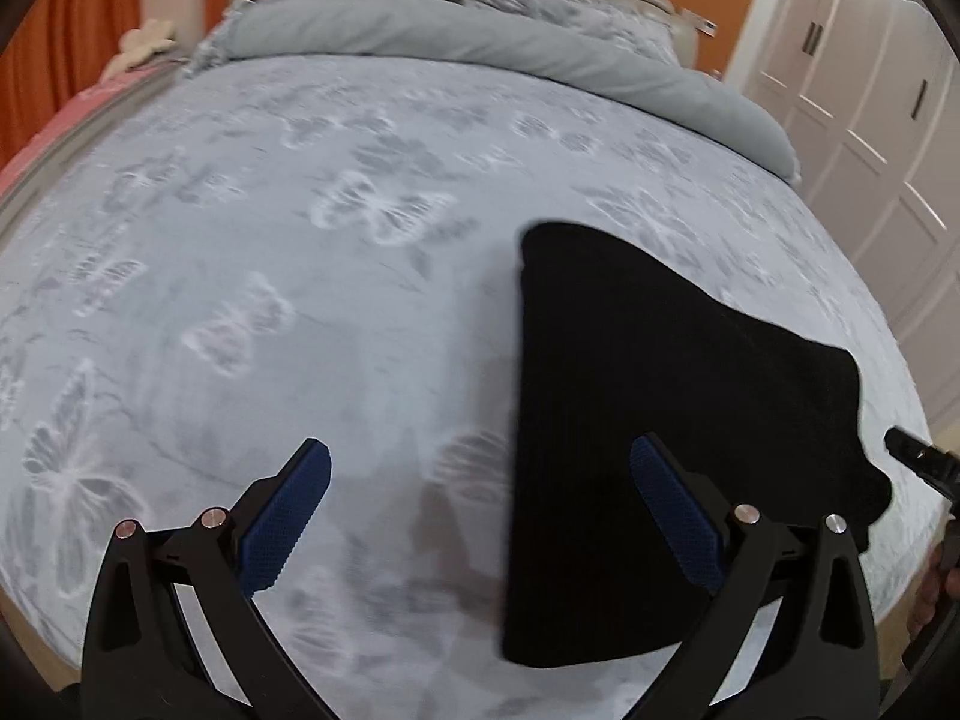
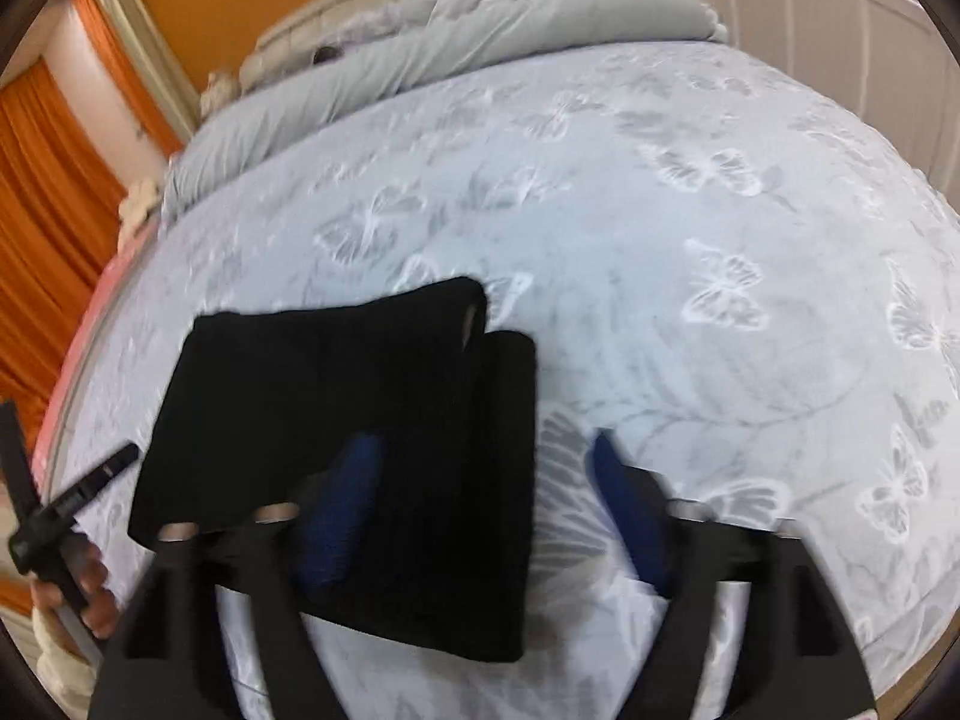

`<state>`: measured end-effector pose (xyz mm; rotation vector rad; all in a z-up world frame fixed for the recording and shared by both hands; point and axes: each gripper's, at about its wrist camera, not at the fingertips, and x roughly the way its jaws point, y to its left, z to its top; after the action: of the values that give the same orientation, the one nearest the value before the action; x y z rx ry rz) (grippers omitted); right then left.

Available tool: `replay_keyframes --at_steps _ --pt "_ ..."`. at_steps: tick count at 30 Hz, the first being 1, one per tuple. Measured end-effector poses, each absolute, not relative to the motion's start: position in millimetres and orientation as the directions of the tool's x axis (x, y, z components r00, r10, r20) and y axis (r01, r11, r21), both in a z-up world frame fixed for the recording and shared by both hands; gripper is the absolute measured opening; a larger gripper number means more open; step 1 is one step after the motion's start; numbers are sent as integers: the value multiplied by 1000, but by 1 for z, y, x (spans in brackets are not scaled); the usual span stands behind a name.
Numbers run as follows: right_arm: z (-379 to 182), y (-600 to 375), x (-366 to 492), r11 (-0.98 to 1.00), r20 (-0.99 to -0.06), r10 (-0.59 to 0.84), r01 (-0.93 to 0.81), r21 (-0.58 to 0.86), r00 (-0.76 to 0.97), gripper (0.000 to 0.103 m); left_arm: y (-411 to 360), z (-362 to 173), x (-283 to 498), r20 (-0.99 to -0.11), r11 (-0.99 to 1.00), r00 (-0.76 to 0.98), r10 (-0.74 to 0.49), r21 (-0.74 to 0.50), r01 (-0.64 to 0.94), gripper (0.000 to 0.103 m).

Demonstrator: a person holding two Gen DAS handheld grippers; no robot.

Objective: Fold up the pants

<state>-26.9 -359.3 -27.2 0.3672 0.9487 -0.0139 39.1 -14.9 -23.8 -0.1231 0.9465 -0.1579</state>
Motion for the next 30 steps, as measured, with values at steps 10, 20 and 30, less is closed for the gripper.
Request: replay_keyframes --at_steps 10,20,30 --pt "-85 -344 8 862 -829 368 180 474 422 56 -20 -79 69 -812 868 341 -473 -495 23 83" --pt "-9 -295 2 823 -661 508 -86 561 552 36 24 5 34 -734 880 500 -459 -454 141 27" --pt "-17 -280 -4 896 -721 372 -24 443 584 63 32 -3 -4 -764 973 603 -231 -189 133 72"
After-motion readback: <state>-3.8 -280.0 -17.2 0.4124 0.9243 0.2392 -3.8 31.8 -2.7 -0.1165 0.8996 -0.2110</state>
